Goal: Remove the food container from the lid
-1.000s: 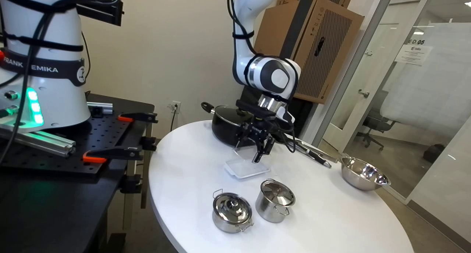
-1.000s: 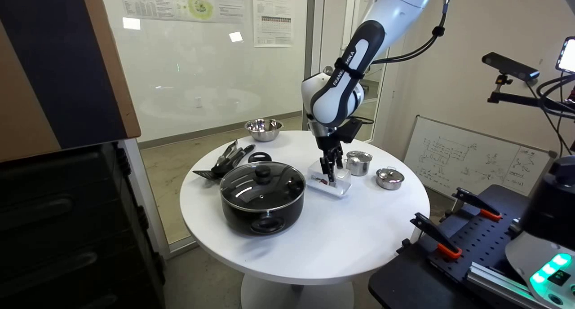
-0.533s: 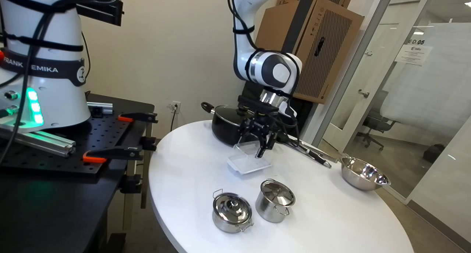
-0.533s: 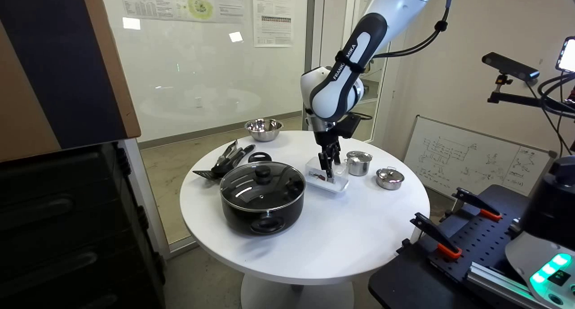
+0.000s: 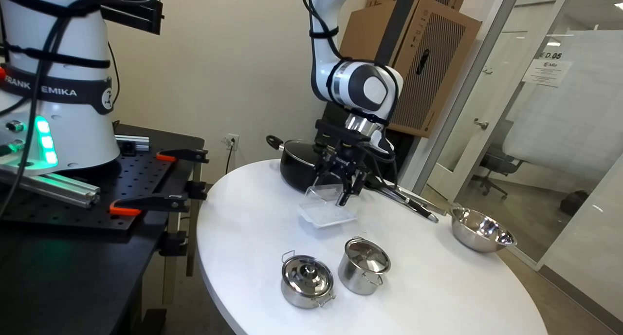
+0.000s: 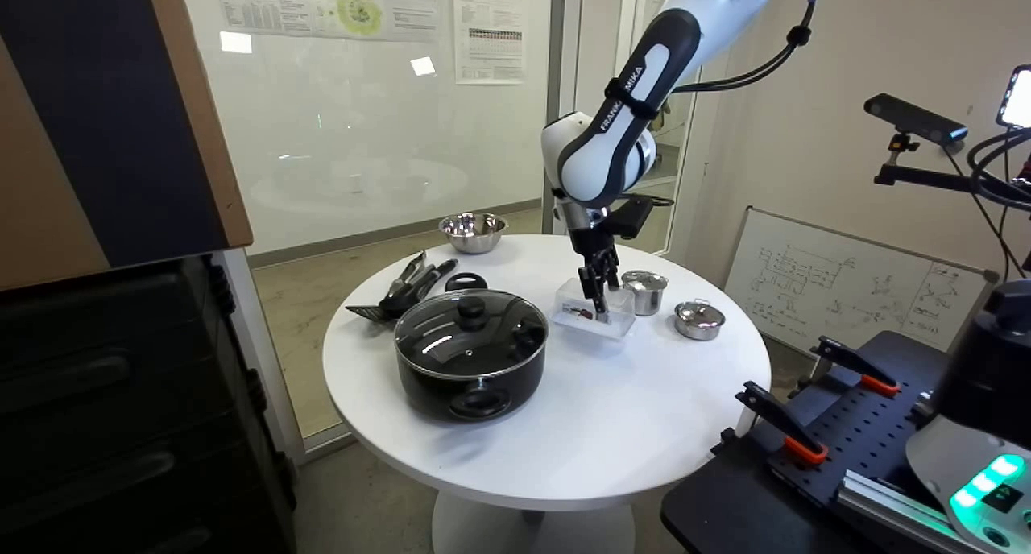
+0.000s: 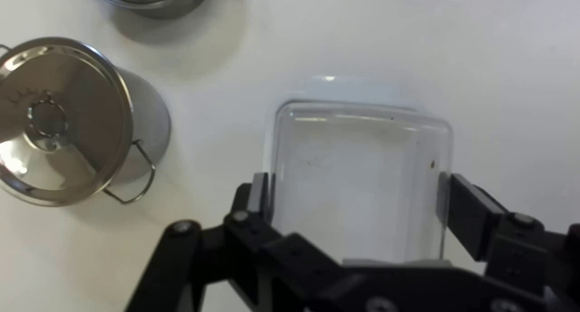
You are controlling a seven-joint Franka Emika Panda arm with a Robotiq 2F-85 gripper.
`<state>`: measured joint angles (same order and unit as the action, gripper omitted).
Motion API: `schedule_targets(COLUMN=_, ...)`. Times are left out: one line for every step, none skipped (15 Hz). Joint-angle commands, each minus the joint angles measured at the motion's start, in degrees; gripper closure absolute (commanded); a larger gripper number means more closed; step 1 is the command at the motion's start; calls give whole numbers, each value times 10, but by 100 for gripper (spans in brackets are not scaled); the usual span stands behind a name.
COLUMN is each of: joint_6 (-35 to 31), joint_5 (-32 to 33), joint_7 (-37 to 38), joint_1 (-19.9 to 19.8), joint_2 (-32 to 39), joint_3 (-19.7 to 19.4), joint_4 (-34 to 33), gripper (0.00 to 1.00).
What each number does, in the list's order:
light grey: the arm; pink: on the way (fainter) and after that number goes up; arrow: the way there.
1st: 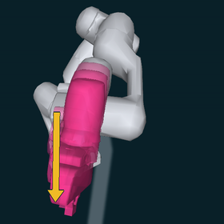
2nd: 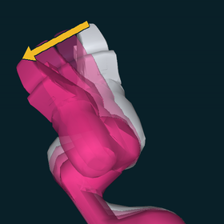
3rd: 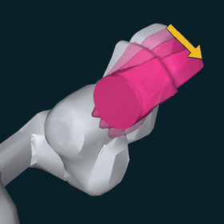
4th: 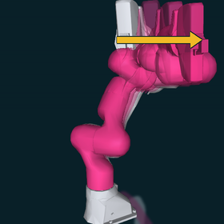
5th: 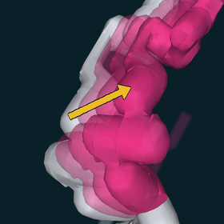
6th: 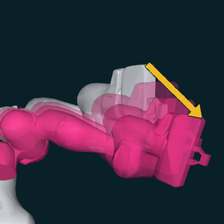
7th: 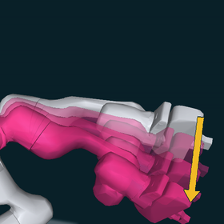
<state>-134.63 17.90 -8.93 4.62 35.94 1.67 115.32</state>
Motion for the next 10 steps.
schedule_targets(joint_6=-42, joint_5=15, joint_7=71, joint_1=20, joint_2=-10, joint_3=-27, joint_4=15, gripper=34)
schedule_targets(joint_6=64, joint_5=16, joint_7=3, joint_1=16, joint_2=4, joint_3=-12, joint_4=-12, gripper=34)
schedule_targets(joint_6=-33, joint_5=23, joint_7=99, joint_1=29, joint_2=1, joint_3=-37, joint_4=7, gripper=34)
schedule_targets(joint_6=68, joint_5=1, joint_7=-31, joint_1=-1, joint_2=6, joint_3=4, joint_4=-10, gripper=34)
schedule_targets(joint_6=44, joint_5=2, joint_7=55, joint_1=20, joint_2=10, joint_3=-21, joint_4=-10, gripper=34)
schedule_targets(joint_6=87, joint_5=-4, joint_7=-45, joint_1=-4, joint_2=12, joint_3=7, joint_4=-15, gripper=34)
schedule_targets(joint_6=115, joint_5=-20, joint_7=-58, joint_1=-11, joint_2=18, joint_3=15, joint_4=-24, gripper=34)
schedule_targets(joint_6=116, joint_5=-19, joint_7=-94, joint_1=-19, joint_2=17, joint_3=23, joint_4=-20, gripper=34)
schedule_targets(joint_6=126, joint_5=-22, joint_7=-125, joint_1=-27, joint_2=17, joint_3=31, joint_4=-22, gripper=34)
schedule_targets(joint_6=122, joint_5=-23, joint_7=-157, joint_1=-36, joint_2=11, joint_3=39, joint_4=-15, gripper=34)
